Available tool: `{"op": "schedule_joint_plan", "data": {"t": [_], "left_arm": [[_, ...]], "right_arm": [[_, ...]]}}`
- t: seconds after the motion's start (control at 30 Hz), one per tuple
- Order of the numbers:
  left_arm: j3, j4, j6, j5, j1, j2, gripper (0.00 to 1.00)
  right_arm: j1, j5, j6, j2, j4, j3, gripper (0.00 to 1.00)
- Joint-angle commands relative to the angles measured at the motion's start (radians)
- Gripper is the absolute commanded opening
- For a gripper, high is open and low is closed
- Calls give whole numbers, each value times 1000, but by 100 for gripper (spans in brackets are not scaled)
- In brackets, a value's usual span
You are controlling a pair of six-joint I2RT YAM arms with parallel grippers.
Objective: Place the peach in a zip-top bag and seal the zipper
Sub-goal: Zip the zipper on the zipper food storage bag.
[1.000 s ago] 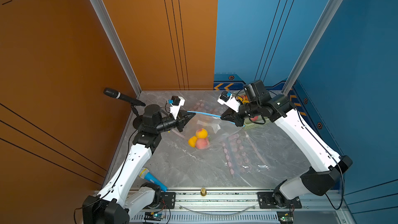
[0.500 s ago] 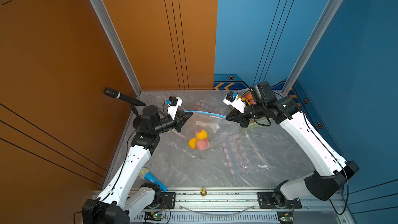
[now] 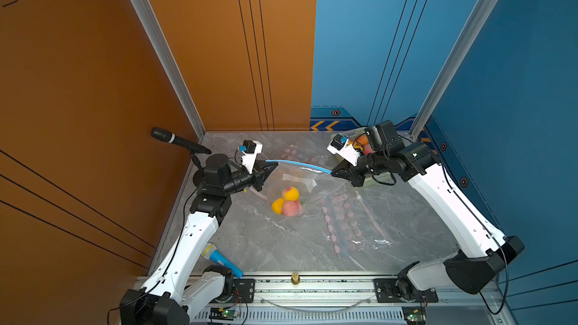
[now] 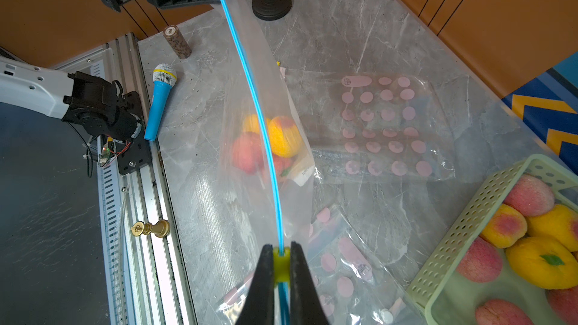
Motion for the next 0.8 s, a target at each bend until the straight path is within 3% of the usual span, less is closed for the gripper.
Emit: {"op": "schedule_joint_plan", "data": {"t": [0.0,0.77], "left_arm": [[-19,17,-18,-49,31,-30,0],[-40,3,-10,-62,49,-52,0]], "right_arm": [[-15,40,22,-27,-40,-23,0],[-21,41,44,-49,-2,-55,0]]}}
